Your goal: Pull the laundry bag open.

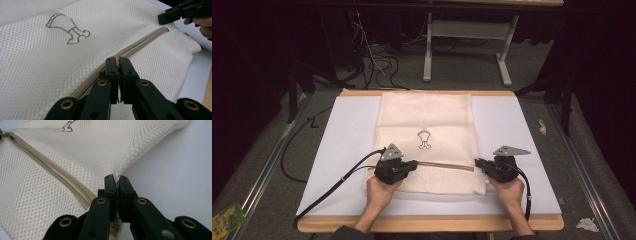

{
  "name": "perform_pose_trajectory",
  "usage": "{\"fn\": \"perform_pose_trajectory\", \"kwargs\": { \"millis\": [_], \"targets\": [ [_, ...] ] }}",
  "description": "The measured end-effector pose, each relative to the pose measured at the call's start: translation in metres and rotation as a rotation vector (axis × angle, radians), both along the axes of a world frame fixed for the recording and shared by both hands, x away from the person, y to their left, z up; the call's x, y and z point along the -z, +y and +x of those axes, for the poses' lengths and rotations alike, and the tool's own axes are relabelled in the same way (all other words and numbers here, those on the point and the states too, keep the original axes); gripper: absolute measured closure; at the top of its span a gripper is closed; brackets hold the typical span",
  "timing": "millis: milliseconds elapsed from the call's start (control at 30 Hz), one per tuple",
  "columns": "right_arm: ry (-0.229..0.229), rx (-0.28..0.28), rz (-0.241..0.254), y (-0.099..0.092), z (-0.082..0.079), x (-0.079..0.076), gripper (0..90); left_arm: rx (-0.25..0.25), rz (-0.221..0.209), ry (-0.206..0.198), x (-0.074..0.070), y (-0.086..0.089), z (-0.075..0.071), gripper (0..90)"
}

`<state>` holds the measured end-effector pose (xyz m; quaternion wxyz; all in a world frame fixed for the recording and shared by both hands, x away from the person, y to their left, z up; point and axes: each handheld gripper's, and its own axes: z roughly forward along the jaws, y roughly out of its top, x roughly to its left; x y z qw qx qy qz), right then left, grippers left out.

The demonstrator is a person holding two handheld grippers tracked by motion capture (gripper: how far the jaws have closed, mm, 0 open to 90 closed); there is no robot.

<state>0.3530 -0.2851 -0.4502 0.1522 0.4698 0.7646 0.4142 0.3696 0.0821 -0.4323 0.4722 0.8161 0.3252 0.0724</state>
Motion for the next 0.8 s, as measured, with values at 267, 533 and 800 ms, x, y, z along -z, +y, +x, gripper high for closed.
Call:
{"fn": "perform_pose_trajectory", "kwargs": {
  "millis": [267, 533, 800],
  "targets": [
    [-0.005, -0.001, -0.001, 0.0, 0.0, 0.0, 88.5, -0.013, -0.002, -0.007, -0.002, 0.007, -0.001, 87.0],
    [0.001, 0.0, 0.0, 0.0, 0.0, 0.0, 88.5, -0.029, -0.018, 0.004, -0.001, 0.015, -0.001, 86.9],
    [-0.002, 0.001, -0.002, 0.0, 0.001, 0.0, 88.5, -0.039, -0.014, -0.003, -0.002, 0.02, -0.002, 87.0]
  ]
}}
